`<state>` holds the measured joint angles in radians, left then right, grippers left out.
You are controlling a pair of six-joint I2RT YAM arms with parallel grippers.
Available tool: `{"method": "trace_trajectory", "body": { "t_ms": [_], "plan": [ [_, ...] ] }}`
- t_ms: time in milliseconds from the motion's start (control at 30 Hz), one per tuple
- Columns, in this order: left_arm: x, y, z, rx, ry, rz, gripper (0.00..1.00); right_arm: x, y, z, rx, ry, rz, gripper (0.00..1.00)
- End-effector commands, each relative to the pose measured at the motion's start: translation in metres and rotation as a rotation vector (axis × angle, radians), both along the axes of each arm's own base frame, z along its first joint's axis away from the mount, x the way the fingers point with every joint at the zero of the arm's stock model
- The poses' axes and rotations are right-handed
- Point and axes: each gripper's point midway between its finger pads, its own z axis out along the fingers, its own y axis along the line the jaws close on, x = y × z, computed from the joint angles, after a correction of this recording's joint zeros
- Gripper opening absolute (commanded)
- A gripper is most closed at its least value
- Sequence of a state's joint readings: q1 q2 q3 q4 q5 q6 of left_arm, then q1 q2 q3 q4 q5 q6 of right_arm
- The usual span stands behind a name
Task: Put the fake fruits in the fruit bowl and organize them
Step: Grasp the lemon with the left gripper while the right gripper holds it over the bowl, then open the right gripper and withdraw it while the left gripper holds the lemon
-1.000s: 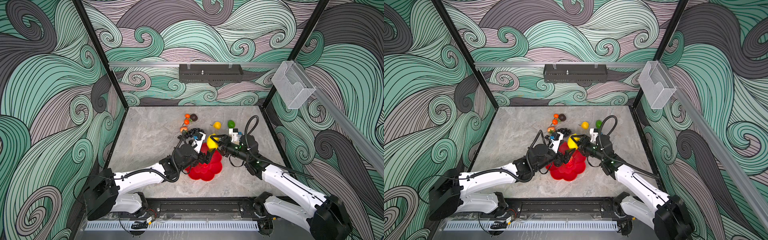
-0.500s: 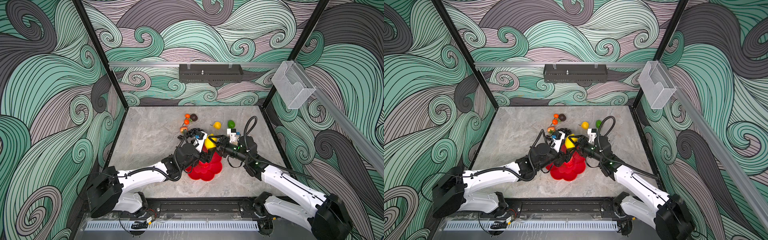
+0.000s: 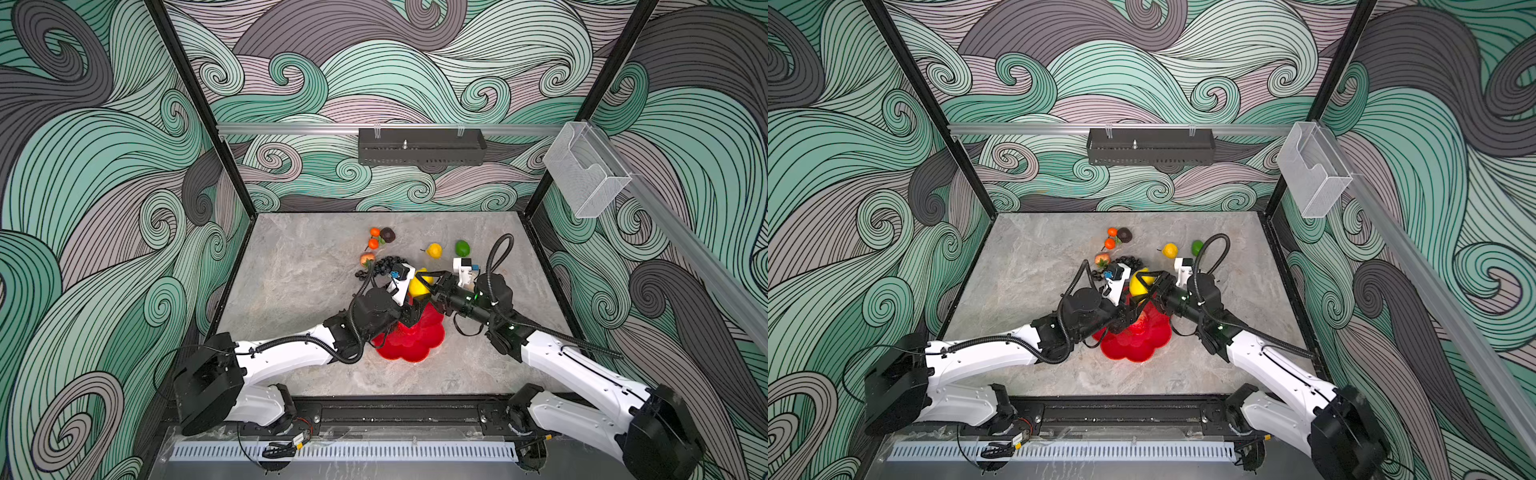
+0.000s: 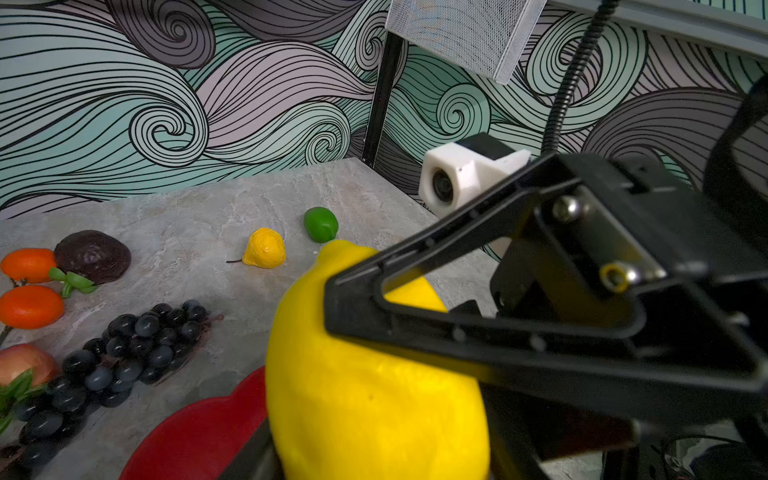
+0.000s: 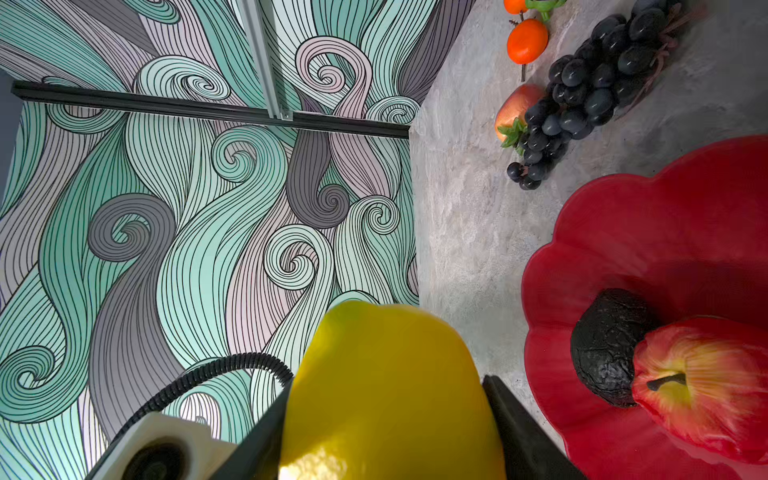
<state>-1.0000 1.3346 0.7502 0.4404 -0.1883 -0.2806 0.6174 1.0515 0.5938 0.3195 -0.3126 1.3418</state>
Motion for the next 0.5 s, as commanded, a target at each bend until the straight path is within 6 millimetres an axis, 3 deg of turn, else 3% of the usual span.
{"method": "trace_trajectory", "body": {
  "t_ms": [0,133,367,467],
  "plan": [
    [0.003,0.005,0.021,-0.029,-0.044,0.027,0.55,-0.002,0.003,-0.001,-0.013,-0.012,0.014,0.61],
    [0.002,0.007,0.019,-0.014,-0.046,0.027,0.54,-0.002,0.001,0.0,-0.049,-0.05,0.018,0.72],
    [-0.002,0.023,0.006,0.098,-0.015,0.046,0.52,-0.007,-0.017,-0.009,-0.308,-0.172,0.075,0.99],
    [-0.006,0.031,-0.009,0.211,0.04,0.008,0.52,-0.011,-0.036,-0.015,-0.407,-0.232,0.09,1.0]
  ]
}}
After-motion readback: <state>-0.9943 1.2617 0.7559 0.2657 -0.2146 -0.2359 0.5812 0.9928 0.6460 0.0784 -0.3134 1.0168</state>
